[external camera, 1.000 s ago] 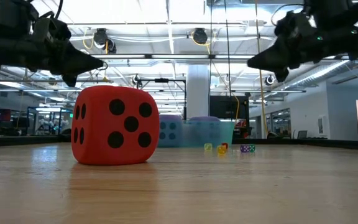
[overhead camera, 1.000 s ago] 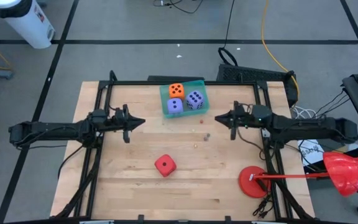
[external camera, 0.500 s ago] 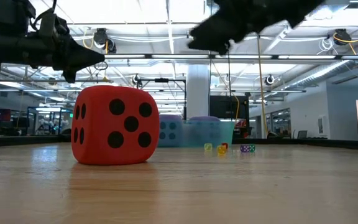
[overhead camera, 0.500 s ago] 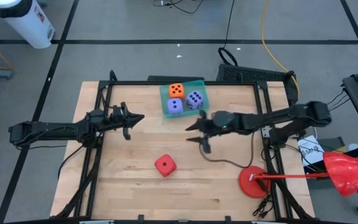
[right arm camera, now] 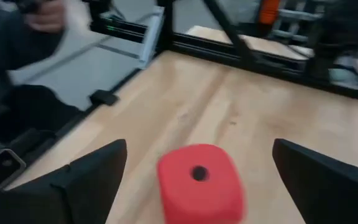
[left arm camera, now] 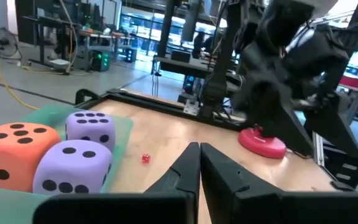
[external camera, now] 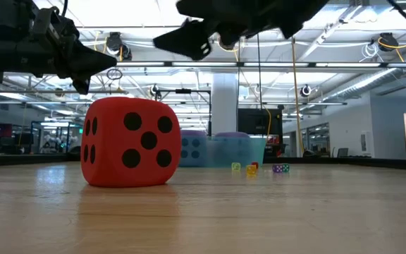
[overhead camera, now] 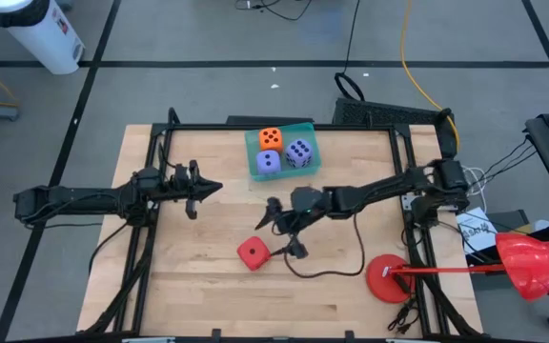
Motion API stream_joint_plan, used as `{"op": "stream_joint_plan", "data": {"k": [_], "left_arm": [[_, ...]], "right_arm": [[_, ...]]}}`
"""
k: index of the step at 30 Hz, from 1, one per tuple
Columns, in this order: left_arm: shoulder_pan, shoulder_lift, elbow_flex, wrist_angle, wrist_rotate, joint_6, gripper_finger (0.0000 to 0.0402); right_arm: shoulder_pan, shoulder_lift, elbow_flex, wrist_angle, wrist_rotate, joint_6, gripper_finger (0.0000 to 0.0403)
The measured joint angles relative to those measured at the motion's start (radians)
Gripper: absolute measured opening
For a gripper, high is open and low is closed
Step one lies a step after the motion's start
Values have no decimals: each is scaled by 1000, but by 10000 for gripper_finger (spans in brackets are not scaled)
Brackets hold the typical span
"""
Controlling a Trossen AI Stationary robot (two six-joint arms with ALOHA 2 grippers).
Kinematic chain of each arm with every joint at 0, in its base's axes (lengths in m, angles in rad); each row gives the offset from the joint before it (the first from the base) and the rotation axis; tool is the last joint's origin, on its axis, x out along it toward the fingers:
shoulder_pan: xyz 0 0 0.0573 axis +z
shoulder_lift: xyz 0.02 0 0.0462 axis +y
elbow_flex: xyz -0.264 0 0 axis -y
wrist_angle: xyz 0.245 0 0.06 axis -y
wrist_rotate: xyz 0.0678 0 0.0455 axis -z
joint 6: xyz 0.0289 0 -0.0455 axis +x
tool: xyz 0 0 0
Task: Pick & Place Dice
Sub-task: Put the big red dice into the green bin
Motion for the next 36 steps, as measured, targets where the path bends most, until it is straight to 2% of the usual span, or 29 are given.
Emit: {"op": "stream_joint_plan", "data": {"k": [4, 14, 19, 21, 29, 36], "left_arm": [[0, 0, 0, -3, -1, -2, 5], [-1, 1, 0, -24, -28, -3, 22], [0, 1, 0, -38, -28, -2, 9], [0, 1, 0, -42, -28, 2, 4], [0, 1, 0, -45, -27, -1, 24], [0, 1, 0, -45, -27, -2, 7]], "right_arm": [[-14, 92, 29, 75, -115, 45, 399], [-19, 290, 172, 76, -226, 47, 400], [-20, 312, 189, 26, -213, 25, 400], [-21, 310, 191, 16, -176, 11, 400], [-19, 310, 191, -45, -144, -41, 400], [-14, 307, 193, -98, -137, -85, 400]]}}
